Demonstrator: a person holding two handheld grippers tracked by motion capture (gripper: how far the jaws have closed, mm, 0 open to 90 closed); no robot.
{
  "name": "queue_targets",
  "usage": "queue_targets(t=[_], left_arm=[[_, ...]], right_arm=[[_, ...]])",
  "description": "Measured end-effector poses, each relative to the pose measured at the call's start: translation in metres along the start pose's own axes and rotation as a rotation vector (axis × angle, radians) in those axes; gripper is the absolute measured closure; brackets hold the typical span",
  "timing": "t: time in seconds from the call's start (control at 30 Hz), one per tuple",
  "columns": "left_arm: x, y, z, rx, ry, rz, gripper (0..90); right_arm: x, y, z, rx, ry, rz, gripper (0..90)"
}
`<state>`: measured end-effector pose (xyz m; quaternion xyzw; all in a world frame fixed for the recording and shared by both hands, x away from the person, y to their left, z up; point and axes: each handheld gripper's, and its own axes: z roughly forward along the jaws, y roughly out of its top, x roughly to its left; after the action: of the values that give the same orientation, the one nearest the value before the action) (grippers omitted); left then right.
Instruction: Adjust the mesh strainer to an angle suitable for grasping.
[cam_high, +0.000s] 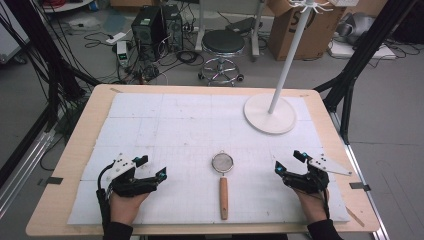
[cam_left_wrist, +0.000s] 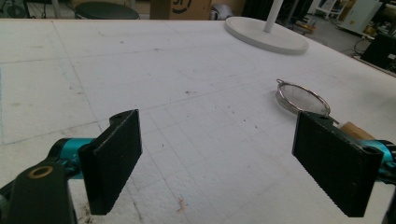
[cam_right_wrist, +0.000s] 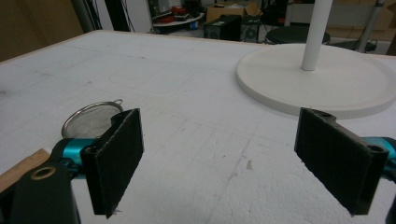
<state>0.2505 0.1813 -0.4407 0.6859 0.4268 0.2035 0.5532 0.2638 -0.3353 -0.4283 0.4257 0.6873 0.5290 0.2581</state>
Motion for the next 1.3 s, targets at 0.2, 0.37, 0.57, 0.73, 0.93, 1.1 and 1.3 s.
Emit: queue_targets(t=[0.2, 0.37, 0.57, 0.73, 0.93, 1.1, 1.3], left_arm=[[-0.001, -0.001, 0.0, -0.003, -0.009, -0.001, 16.1], [-0.002, -0.001, 0.001, 0.001, -0.01, -0.002, 16.1], [-0.003, -0.002, 0.002, 0.005, -0.011, -0.001, 16.0], [-0.003, -0.002, 0.002, 0.009, -0.009, 0.003, 16.1], [-0.002, -0.003, 0.002, 0.013, -0.011, -0.004, 16.0], [-0.001, -0.003, 0.001, 0.01, -0.008, -0.007, 16.1], [-0.002, -0.002, 0.001, 0.009, -0.008, -0.004, 16.1]], right_arm=[[0.006, 0.004, 0.002, -0.004, 0.022, 0.005, 14.4], [0.017, 0.01, 0.008, 0.008, 0.083, 0.007, 17.2], [0.034, 0.014, 0.021, 0.062, 0.2, 0.033, 43.1], [0.06, 0.014, 0.035, 0.108, 0.308, -0.006, 60.0], [0.095, 0.01, 0.055, 0.172, 0.404, -0.013, 85.9], [0.115, 0.01, 0.068, 0.219, 0.435, -0.037, 89.0], [0.138, 0.019, 0.09, 0.309, 0.468, -0.069, 89.1]])
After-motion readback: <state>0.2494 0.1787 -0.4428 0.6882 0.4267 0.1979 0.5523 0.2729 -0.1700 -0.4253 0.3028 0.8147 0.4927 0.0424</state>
